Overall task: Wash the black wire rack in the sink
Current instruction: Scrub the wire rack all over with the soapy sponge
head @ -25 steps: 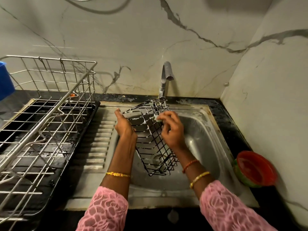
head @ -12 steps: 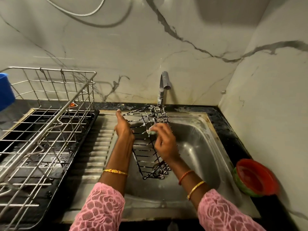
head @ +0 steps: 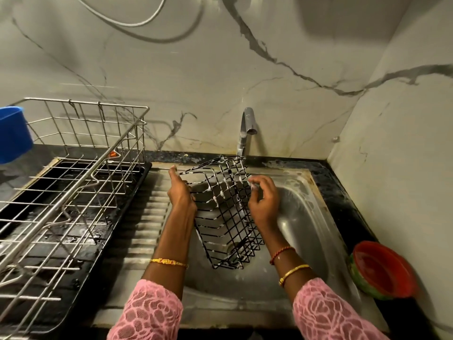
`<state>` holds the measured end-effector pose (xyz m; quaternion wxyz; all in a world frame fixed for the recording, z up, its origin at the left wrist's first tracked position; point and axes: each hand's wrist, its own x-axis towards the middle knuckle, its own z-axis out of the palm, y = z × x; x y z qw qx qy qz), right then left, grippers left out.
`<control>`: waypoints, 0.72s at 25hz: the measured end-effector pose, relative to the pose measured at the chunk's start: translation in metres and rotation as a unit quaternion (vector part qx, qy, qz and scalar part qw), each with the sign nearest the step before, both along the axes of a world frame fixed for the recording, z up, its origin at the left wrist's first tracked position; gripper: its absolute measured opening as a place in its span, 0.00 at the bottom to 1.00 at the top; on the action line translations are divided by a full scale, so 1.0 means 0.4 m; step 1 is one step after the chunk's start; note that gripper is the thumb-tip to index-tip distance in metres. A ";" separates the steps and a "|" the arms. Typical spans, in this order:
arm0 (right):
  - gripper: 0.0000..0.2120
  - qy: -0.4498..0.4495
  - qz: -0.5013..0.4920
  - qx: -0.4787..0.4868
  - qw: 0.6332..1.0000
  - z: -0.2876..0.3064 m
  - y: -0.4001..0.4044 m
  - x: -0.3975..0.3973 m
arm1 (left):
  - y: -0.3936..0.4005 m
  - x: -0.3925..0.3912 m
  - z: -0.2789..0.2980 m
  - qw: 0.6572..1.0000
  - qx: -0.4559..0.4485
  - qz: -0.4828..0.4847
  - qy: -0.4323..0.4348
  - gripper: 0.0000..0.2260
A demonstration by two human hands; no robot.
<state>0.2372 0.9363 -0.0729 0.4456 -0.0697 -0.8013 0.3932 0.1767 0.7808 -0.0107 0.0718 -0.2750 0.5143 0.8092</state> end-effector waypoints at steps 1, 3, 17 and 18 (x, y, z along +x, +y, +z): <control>0.10 -0.001 0.001 -0.016 1.000 0.005 0.004 -0.003 | -0.001 0.002 0.000 1.000 0.004 0.002 0.000 0.26; 0.10 -0.033 -0.011 -0.083 0.996 0.014 0.015 -0.013 | -0.001 0.009 -0.004 1.000 0.007 0.010 -0.004 0.27; 0.10 -0.085 0.021 0.017 0.996 0.029 0.003 0.029 | 0.004 0.039 -0.044 0.999 0.042 0.020 -0.015 0.30; 0.10 -0.102 0.013 -0.003 0.995 0.033 0.012 0.022 | 0.005 0.041 -0.045 0.999 0.040 0.021 -0.015 0.31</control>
